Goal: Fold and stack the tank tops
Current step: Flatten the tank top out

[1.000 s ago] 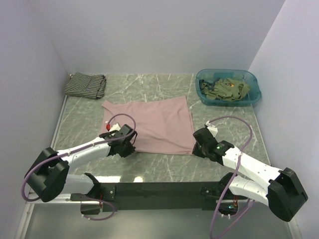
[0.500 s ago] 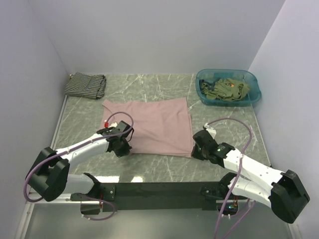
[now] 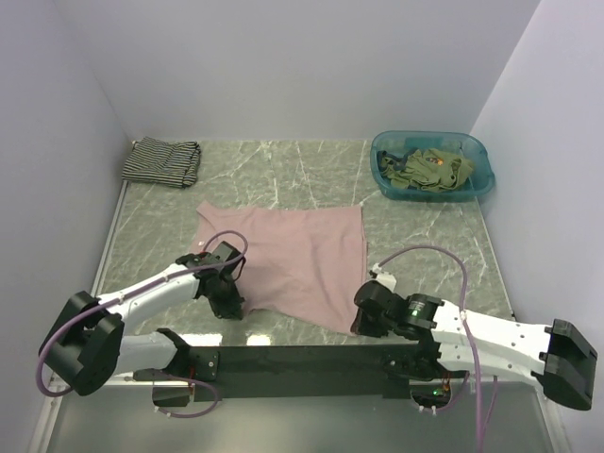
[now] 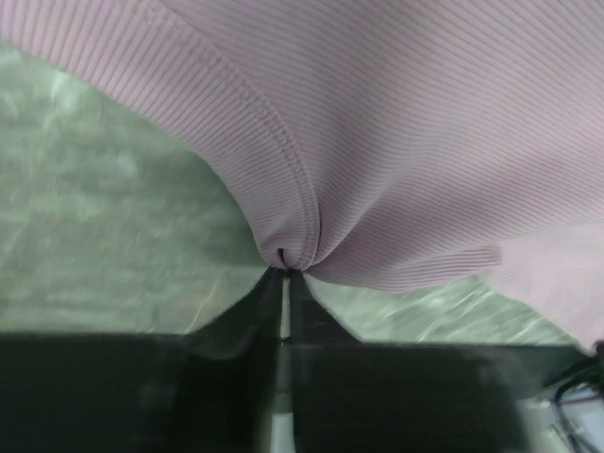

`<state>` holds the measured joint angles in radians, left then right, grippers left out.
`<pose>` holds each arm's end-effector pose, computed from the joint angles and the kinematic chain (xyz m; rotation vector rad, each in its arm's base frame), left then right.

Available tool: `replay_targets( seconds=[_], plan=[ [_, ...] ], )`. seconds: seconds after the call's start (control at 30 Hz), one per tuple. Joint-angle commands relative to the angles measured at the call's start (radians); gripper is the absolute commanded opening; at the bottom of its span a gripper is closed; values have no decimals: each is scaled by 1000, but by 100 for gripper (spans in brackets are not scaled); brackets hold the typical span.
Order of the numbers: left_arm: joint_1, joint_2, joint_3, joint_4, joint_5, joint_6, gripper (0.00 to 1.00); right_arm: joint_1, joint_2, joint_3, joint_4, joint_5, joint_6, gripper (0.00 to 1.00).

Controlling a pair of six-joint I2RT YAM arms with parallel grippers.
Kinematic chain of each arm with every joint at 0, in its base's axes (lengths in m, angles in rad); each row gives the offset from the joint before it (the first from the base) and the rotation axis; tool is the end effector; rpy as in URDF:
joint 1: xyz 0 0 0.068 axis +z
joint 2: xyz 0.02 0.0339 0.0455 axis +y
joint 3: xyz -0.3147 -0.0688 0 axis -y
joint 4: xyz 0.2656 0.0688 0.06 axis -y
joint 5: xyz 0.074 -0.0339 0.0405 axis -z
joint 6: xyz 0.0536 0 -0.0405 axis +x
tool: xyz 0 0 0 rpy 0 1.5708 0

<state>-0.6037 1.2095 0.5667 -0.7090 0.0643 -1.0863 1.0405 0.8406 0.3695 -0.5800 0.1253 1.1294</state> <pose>0.1504 -0.1079 0.1723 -0.7132 2.9430 -0.3136 0.0751 0.1149 0.1705 0.1671 2.7309 0.5630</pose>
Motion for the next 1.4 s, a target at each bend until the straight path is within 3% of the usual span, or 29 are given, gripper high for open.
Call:
replay_targets(
  seconds=[0.0, 0.07, 0.1, 0.2, 0.27, 0.4, 0.57, 0.7, 0.8, 0.93, 1.13, 1.37],
  plan=[
    [-4, 5, 18, -112, 72, 48, 16, 13, 23, 69, -30, 45, 14, 32],
    [-4, 13, 98, -122, 84, 65, 29, -43, 49, 161, -67, 108, -60, 53],
    [5, 12, 131, -132, 86, 72, 41, -154, 70, 184, -55, 96, -168, 56],
    [51, -2, 254, -141, 95, 114, 54, -333, 109, 253, 40, -10, -334, 60],
    [100, 7, 336, -145, 94, 160, 54, -442, 158, 340, 92, -18, -402, 62],
    [289, 86, 443, -34, 104, 215, 52, -603, 421, 518, 175, -21, -557, 61],
    [317, 271, 522, 228, 132, 201, 42, -756, 713, 747, 241, -39, -625, 56],
    [312, 337, 463, 330, 176, 178, 40, -784, 966, 925, 203, -32, -649, 55],
    [311, 351, 424, 338, 196, 186, 36, -784, 1063, 1023, 187, -39, -651, 55],
    [298, 317, 352, 316, 204, 200, 35, -786, 1129, 1094, 186, -41, -642, 55],
    [282, 347, 277, 185, 203, 180, 24, -781, 1203, 1163, 149, -6, -631, 55],
    [280, 274, 288, 69, 190, 200, 27, -751, 1232, 1164, 137, 13, -623, 47]
  ],
)
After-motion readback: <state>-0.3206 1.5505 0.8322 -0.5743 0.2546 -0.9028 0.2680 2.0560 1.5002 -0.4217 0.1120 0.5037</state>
